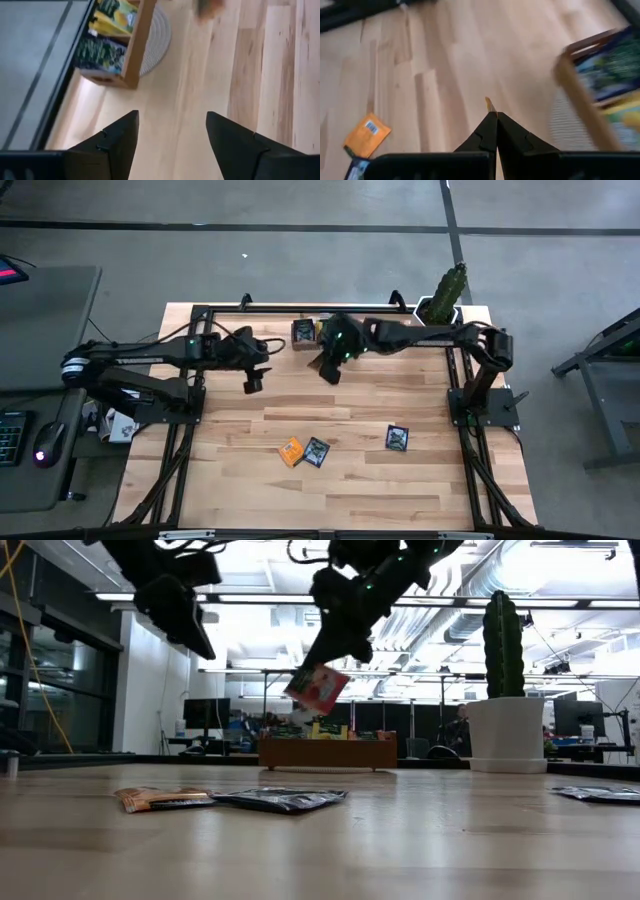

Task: Pick & Place Tea
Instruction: Put the top orange tea bag in the right compartment of the organizer

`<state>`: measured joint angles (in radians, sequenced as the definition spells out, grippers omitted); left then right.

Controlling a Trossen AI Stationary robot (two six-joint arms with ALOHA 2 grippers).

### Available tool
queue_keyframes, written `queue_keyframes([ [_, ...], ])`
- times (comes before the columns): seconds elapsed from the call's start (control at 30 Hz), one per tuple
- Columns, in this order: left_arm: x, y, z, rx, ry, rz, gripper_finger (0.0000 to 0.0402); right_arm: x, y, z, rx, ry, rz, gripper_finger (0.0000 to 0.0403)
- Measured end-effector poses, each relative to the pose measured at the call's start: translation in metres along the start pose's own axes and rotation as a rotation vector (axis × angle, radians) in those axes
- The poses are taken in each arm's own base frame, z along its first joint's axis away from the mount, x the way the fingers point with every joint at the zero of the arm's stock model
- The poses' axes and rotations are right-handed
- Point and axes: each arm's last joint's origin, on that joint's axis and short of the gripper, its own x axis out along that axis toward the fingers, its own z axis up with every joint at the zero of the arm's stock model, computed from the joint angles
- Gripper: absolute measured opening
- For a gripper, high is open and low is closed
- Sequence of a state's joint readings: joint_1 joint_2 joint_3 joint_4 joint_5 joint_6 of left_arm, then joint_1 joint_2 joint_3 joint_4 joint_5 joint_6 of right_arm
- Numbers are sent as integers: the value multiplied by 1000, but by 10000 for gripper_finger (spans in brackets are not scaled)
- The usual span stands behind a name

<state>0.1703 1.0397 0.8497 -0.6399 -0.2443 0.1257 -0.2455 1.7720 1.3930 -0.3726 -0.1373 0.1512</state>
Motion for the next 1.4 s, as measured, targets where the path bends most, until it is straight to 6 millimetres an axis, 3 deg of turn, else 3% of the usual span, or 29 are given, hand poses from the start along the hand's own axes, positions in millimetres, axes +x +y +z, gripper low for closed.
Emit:
queue_keyframes([
  [0.27, 8, -10, -45, -124, -48, -66, 227, -48, -43, 17, 35, -119, -84, 0],
  [0.43, 4, -11, -56, -182, -175, -100, 227, -54, -77, -16, 134, -210, -115, 0],
  [0.6, -1, -11, -55, -189, -243, -124, 226, -61, -99, -45, 171, -436, -135, 0],
  [1.0, -4, -10, -41, -156, -392, -157, 226, -56, -135, -102, 275, -558, -208, 0],
  [1.13, -4, -10, -41, -159, -392, -161, 227, -55, -138, -107, 273, -559, -218, 0],
  [1.4, -4, -10, -41, -172, -390, -164, 227, -35, -148, -106, 284, -530, -196, 0],
])
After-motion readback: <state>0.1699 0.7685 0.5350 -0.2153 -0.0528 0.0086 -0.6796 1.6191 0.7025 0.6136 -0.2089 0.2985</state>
